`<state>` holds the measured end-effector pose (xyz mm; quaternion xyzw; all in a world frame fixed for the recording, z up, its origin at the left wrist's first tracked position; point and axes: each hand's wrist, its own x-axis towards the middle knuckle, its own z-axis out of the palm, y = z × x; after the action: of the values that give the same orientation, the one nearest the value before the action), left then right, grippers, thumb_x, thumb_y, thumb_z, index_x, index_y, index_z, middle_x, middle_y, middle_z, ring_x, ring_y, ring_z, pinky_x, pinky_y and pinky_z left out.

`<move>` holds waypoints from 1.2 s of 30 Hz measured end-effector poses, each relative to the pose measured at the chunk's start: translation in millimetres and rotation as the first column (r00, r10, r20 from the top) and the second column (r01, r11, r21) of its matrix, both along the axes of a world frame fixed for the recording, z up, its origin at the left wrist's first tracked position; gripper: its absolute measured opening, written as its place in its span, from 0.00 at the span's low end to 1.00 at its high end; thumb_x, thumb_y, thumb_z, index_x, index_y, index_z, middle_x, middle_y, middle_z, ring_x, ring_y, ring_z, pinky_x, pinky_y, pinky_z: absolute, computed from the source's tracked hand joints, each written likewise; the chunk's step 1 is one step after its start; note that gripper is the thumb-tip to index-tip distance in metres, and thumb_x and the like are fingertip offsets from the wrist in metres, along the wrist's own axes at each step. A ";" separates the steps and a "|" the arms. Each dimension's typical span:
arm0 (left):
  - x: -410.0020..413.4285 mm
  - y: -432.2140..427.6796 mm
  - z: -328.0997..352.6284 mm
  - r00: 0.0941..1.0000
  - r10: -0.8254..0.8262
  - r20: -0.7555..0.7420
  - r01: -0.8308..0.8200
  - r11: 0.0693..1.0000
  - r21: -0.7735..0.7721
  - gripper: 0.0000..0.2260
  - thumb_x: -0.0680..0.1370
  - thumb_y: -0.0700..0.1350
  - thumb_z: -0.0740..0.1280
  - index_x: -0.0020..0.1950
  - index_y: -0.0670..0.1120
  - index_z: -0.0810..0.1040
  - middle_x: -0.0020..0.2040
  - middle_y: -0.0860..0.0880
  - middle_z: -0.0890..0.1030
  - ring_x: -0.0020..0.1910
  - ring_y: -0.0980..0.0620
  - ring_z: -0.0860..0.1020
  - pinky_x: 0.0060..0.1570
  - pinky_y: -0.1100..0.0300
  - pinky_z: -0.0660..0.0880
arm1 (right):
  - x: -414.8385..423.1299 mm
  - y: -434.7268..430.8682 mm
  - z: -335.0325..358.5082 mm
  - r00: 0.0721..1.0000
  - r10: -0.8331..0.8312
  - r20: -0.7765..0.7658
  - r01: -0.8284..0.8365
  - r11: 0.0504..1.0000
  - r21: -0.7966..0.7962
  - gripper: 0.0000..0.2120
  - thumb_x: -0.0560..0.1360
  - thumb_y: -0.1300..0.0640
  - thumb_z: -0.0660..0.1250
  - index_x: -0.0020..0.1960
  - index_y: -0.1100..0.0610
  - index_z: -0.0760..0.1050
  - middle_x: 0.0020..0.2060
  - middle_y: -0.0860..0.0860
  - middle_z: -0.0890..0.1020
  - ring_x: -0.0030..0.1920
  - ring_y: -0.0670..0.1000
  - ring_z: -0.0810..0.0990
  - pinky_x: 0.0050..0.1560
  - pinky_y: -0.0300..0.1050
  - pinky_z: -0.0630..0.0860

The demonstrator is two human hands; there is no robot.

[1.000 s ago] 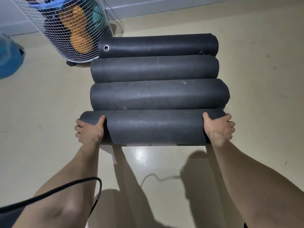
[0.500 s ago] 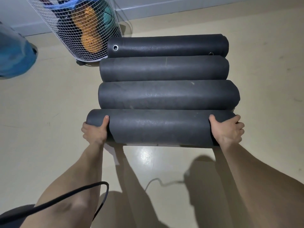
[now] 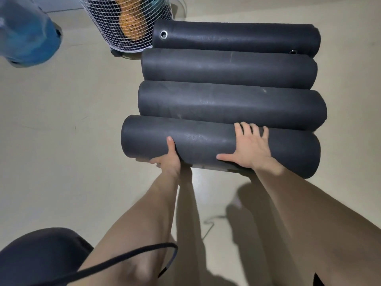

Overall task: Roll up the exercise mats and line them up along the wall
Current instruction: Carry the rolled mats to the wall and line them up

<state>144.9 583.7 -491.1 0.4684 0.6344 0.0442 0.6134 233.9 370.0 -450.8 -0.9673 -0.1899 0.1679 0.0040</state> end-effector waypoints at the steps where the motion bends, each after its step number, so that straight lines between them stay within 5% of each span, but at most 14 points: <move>1: -1.2 -1.9 -3.2 1.000 -0.008 -0.004 0.008 0.998 -0.069 0.66 0.61 0.81 0.66 0.84 0.46 0.39 0.80 0.44 0.63 0.74 0.38 0.68 0.75 0.40 0.65 | 3.2 2.2 0.8 0.999 0.036 -0.016 -0.036 0.999 -0.020 0.63 0.59 0.15 0.62 0.81 0.54 0.55 0.78 0.54 0.64 0.77 0.59 0.62 0.76 0.68 0.54; 5: -6.8 -12.5 -8.3 0.998 -0.029 0.053 0.036 0.989 -0.140 0.67 0.52 0.80 0.71 0.81 0.47 0.52 0.72 0.47 0.71 0.68 0.42 0.74 0.72 0.42 0.70 | 18.3 8.9 2.4 0.992 0.102 -0.079 -0.109 0.991 -0.080 0.70 0.50 0.17 0.69 0.81 0.53 0.54 0.76 0.52 0.66 0.75 0.59 0.65 0.74 0.64 0.60; 11: -2.1 -26.4 -9.0 0.995 -0.039 0.091 0.051 0.989 -0.140 0.60 0.62 0.73 0.76 0.80 0.47 0.49 0.74 0.47 0.69 0.69 0.44 0.73 0.74 0.47 0.68 | 23.6 14.4 5.9 0.987 0.127 -0.095 -0.136 0.985 -0.103 0.68 0.48 0.15 0.67 0.77 0.52 0.60 0.70 0.52 0.72 0.68 0.60 0.72 0.67 0.60 0.69; 16: -13.8 -10.1 -3.4 0.989 0.039 0.140 -0.020 0.991 -0.130 0.65 0.53 0.76 0.77 0.80 0.56 0.47 0.73 0.49 0.70 0.67 0.45 0.74 0.73 0.46 0.70 | 6.5 32.4 9.3 0.976 0.084 -0.201 -0.090 0.996 -0.022 0.59 0.50 0.17 0.70 0.70 0.53 0.68 0.63 0.50 0.76 0.62 0.58 0.78 0.57 0.54 0.73; 20: -35.6 17.4 -0.2 0.999 0.014 -0.042 -0.017 0.997 -0.070 0.68 0.48 0.81 0.73 0.81 0.55 0.53 0.71 0.47 0.72 0.67 0.40 0.75 0.71 0.42 0.71 | -16.4 54.2 7.6 0.948 0.052 -0.313 -0.030 0.997 0.075 0.50 0.51 0.18 0.69 0.60 0.51 0.72 0.57 0.49 0.79 0.54 0.57 0.79 0.49 0.51 0.73; 23: -54.1 36.4 7.8 0.998 -0.038 -0.049 0.035 0.998 -0.057 0.58 0.53 0.79 0.75 0.72 0.43 0.71 0.63 0.47 0.81 0.58 0.44 0.81 0.64 0.47 0.78 | -30.1 73.4 5.1 0.897 0.011 -0.442 0.045 0.992 0.116 0.47 0.52 0.18 0.70 0.59 0.50 0.73 0.52 0.47 0.80 0.49 0.54 0.78 0.48 0.50 0.73; 26: -72.0 44.2 15.4 0.990 -0.143 0.020 0.144 0.988 -0.050 0.39 0.62 0.71 0.78 0.61 0.45 0.81 0.56 0.49 0.86 0.52 0.48 0.85 0.58 0.52 0.81 | -42.8 89.8 2.3 0.832 -0.011 -0.555 0.100 0.986 0.132 0.50 0.53 0.20 0.73 0.64 0.51 0.71 0.53 0.47 0.78 0.52 0.54 0.78 0.51 0.50 0.75; 30: -88.4 43.6 24.0 0.989 -0.149 -0.002 0.148 0.982 -0.117 0.48 0.56 0.71 0.82 0.66 0.45 0.75 0.57 0.47 0.85 0.51 0.45 0.86 0.43 0.55 0.83 | -62.5 107.7 2.9 0.794 0.015 -0.608 0.152 0.963 0.223 0.56 0.48 0.23 0.76 0.68 0.49 0.66 0.60 0.48 0.78 0.57 0.55 0.80 0.58 0.56 0.79; 32: -96.6 48.9 17.7 0.993 -0.115 -0.010 0.113 0.984 -0.140 0.55 0.50 0.72 0.83 0.69 0.45 0.75 0.57 0.48 0.86 0.53 0.44 0.86 0.51 0.51 0.84 | -72.8 117.3 2.3 0.789 0.043 -0.613 0.143 0.958 0.250 0.54 0.48 0.24 0.77 0.67 0.46 0.65 0.58 0.47 0.78 0.55 0.54 0.80 0.57 0.56 0.80; 36: -116.2 69.8 22.7 0.993 -0.120 0.022 0.122 0.985 -0.121 0.44 0.54 0.72 0.82 0.61 0.46 0.84 0.52 0.51 0.88 0.52 0.47 0.87 0.60 0.50 0.81 | -96.6 141.1 -2.3 0.764 0.061 -0.642 0.179 0.936 0.302 0.49 0.47 0.25 0.77 0.62 0.43 0.66 0.53 0.41 0.79 0.49 0.49 0.82 0.51 0.54 0.81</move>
<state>28.6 653.5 -468.3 0.4673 0.6019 -0.0288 0.6469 137.3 511.1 -453.2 -0.8404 -0.1725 0.4522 0.2438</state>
